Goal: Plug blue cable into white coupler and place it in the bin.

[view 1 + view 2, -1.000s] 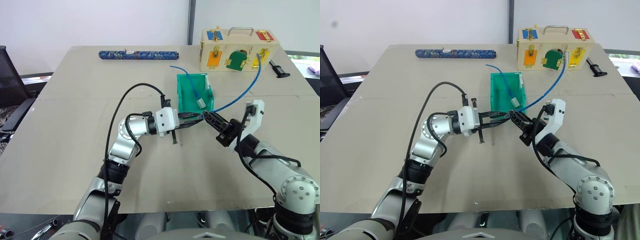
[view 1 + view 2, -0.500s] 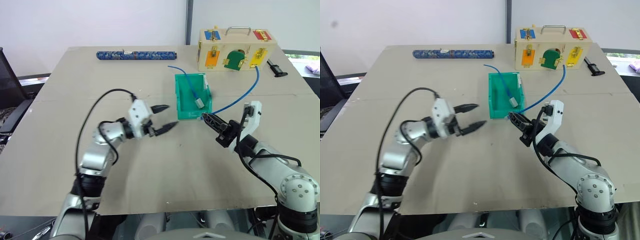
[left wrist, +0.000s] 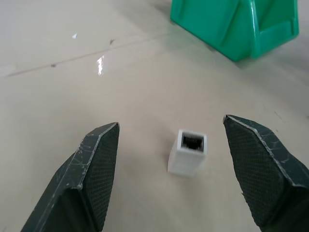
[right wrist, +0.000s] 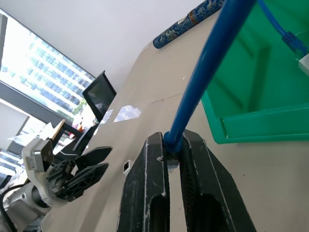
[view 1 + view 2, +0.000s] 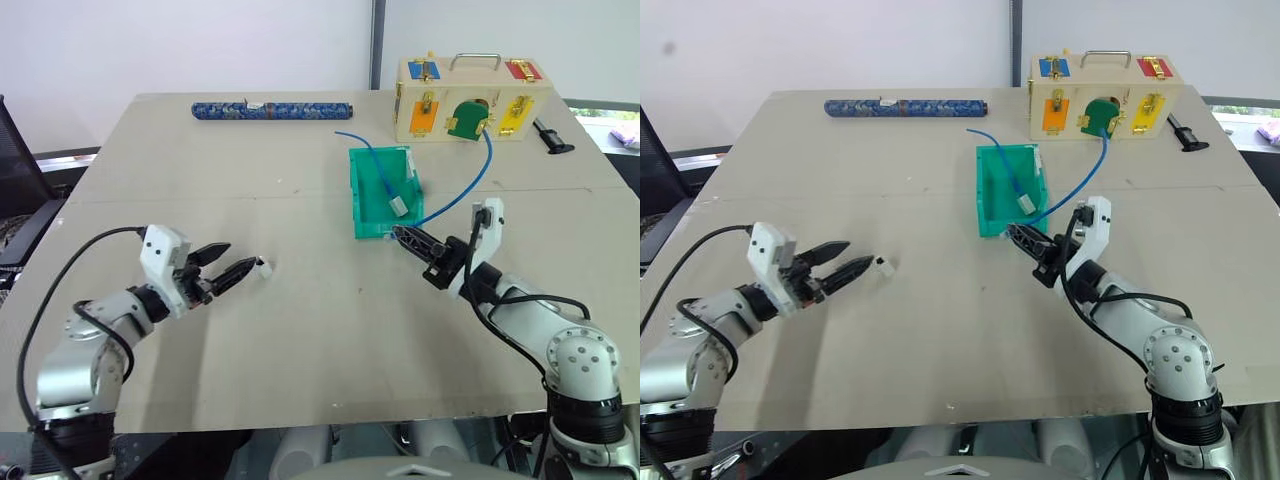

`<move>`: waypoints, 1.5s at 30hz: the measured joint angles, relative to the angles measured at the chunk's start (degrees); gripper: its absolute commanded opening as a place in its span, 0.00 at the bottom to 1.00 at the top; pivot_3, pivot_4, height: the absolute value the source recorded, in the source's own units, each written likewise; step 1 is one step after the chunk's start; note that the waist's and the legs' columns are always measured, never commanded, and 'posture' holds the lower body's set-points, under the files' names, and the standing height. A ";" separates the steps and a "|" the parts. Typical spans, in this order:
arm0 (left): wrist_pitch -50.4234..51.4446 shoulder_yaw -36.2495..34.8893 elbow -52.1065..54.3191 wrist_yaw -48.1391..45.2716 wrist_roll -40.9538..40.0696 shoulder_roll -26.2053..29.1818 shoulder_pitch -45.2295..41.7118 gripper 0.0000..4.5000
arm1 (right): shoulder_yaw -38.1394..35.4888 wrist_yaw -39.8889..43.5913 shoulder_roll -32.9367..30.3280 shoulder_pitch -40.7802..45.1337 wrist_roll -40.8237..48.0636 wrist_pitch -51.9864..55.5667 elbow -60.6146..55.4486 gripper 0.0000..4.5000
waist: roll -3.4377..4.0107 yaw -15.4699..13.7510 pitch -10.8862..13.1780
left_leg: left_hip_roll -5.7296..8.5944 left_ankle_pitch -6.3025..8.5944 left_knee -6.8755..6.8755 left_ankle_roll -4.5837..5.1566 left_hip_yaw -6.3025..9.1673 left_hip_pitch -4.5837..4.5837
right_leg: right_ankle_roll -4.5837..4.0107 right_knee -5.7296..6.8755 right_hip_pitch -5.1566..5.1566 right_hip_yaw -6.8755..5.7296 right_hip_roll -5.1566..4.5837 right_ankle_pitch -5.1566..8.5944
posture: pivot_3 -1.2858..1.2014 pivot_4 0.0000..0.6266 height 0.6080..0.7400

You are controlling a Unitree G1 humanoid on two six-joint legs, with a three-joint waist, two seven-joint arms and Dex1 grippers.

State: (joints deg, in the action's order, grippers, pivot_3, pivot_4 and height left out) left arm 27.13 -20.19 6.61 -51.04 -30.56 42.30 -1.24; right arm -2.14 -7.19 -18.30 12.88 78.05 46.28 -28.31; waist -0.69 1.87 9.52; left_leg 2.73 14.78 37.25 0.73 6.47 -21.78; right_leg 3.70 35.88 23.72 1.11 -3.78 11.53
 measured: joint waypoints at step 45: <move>-41.04 25.56 -50.27 -37.55 23.62 3.02 -35.60 0.17 | -0.72 -2.58 -1.36 -4.27 -1.81 -0.52 -5.03 0.00 | -0.06 0.37 0.00 | -0.01 0.00 -0.03 0.01 -0.18 -0.09 | 0.02 0.06 0.18 0.12 -0.02 -0.02 | 0.52 0.24 1.00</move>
State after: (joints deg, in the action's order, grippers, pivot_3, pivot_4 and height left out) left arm -13.91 5.37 -43.65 -88.59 -6.93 45.32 -36.84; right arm -2.86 -9.76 -19.67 8.61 76.24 45.77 -33.34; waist -0.75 2.25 9.52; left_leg 2.72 14.78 37.23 0.74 6.29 -21.87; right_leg 3.71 35.94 23.89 1.23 -3.80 11.51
